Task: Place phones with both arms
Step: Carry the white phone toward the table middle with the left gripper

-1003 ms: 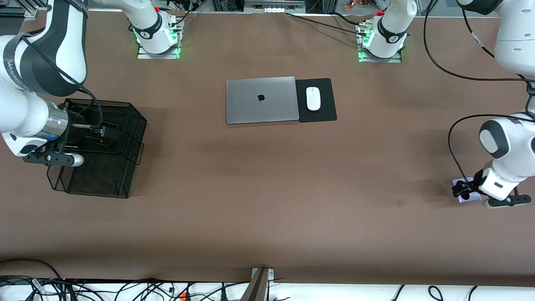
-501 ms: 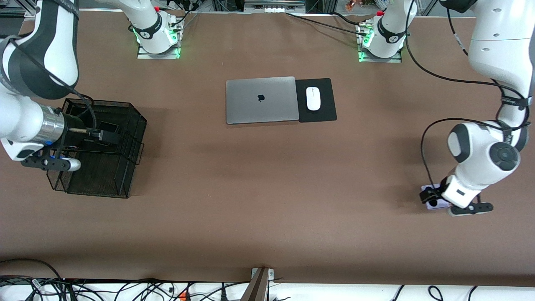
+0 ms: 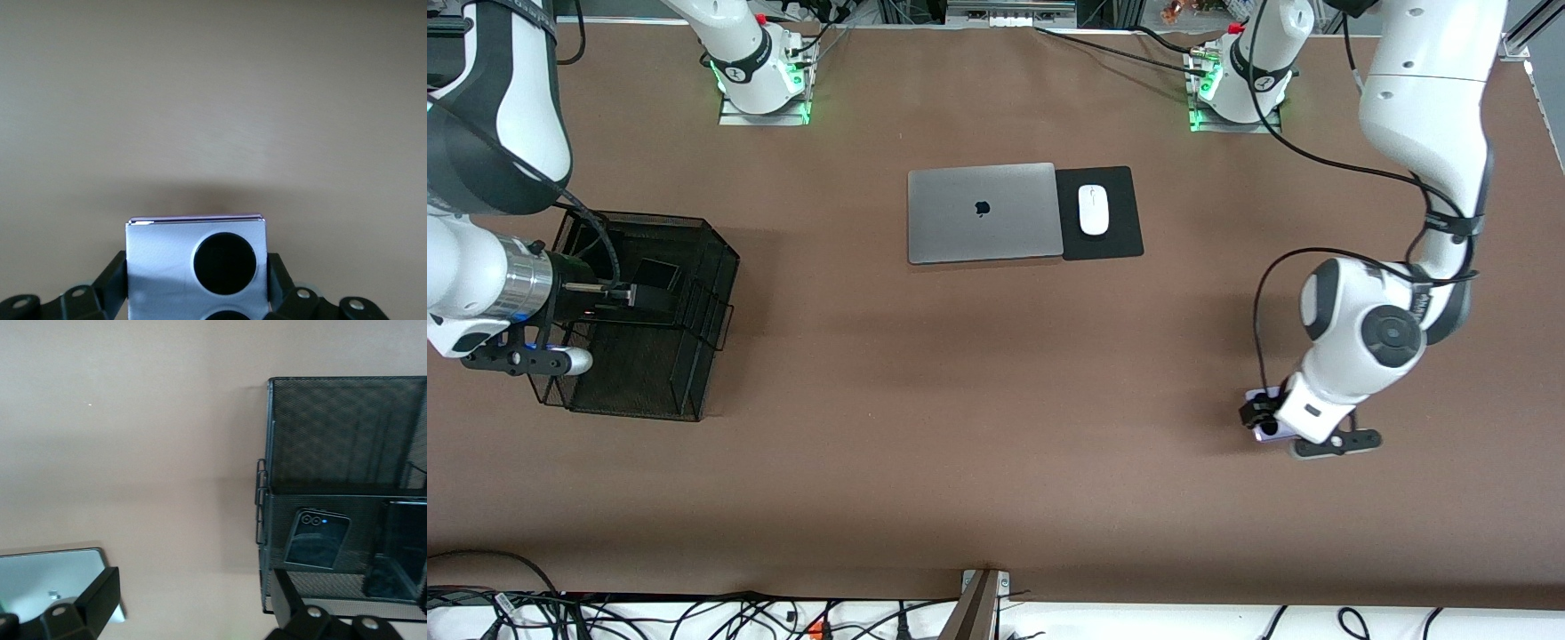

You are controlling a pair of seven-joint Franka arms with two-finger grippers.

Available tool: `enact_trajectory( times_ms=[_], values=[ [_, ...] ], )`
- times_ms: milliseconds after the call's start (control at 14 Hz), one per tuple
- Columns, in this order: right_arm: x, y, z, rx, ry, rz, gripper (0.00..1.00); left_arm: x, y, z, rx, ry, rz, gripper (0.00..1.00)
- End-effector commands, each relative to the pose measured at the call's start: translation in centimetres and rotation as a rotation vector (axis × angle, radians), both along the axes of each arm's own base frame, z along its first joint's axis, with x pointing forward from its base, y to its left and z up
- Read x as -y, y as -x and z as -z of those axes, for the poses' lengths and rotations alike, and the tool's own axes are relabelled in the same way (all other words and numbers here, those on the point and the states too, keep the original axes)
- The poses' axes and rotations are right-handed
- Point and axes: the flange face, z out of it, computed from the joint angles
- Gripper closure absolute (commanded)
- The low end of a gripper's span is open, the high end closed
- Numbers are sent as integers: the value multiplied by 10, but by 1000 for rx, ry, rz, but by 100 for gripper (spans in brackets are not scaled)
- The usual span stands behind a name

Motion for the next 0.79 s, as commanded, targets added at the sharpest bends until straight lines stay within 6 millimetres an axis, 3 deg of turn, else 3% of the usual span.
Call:
enact_trajectory(
  times_ms=[0,286,430,716],
  values=[
    [-7,5,-14,15,33,-12,0,56,3,-11,-18,-30,-33,64],
    [-6,4,-16,23,21,-19,0,163,23,-9,-45,-24,-125,64],
    [-6,3,-16,32,21,-17,0,211,35,1,-42,-18,-143,64],
    [-8,3,-15,30,22,-14,0,284,53,22,-28,-3,-153,64]
  ],
)
